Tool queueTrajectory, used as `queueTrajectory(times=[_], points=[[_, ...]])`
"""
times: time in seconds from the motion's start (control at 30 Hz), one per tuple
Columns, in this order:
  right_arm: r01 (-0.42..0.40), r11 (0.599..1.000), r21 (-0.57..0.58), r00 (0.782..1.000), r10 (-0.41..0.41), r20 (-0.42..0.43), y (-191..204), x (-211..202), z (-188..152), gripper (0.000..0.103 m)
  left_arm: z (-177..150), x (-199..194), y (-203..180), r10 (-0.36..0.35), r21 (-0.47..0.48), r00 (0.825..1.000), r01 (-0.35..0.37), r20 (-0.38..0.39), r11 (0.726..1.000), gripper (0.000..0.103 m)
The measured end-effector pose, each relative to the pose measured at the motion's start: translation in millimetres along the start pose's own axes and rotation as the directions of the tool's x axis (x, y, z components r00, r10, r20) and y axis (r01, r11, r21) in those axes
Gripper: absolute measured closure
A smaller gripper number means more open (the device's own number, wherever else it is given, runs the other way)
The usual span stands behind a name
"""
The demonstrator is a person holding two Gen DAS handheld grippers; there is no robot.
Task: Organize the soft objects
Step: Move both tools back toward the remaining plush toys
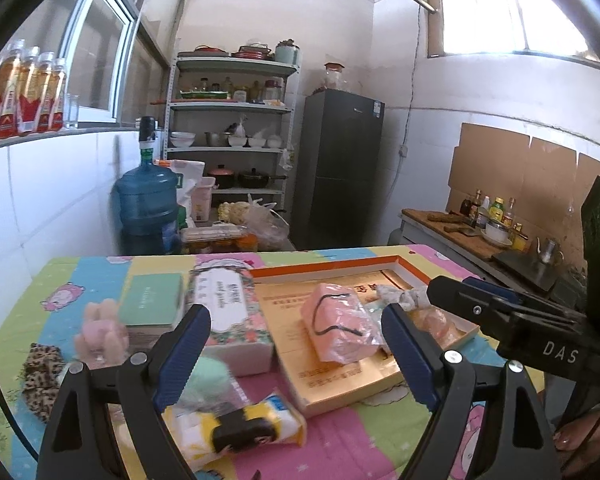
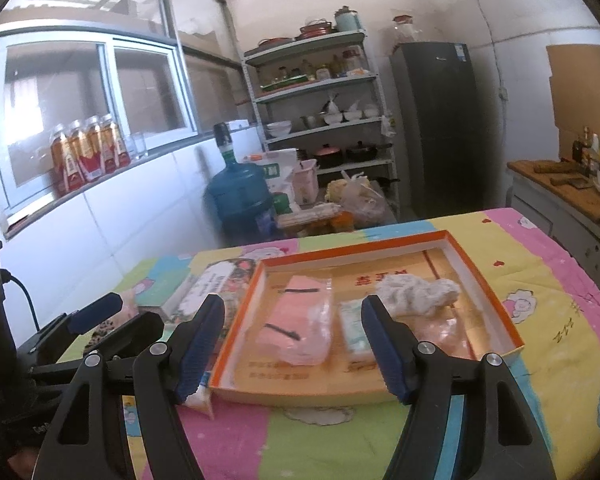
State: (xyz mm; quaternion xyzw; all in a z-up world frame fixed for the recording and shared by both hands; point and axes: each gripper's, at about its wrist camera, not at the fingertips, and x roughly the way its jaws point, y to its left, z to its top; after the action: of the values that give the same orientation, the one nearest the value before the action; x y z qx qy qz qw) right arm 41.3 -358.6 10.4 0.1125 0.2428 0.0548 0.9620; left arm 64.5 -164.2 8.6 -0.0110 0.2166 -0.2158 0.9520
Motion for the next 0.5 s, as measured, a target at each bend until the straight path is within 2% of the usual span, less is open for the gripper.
queueTrajectory(times=[0.5], points=[[-0.049, 0.998, -0.047, 0.999, 0.048, -0.022, 63.8, 8.4, -13.6, 0.030, -15.7, -42.4, 65.3, 0.065, -0.047, 0.998, -0.065, 0.014, 0.997, 0.016]])
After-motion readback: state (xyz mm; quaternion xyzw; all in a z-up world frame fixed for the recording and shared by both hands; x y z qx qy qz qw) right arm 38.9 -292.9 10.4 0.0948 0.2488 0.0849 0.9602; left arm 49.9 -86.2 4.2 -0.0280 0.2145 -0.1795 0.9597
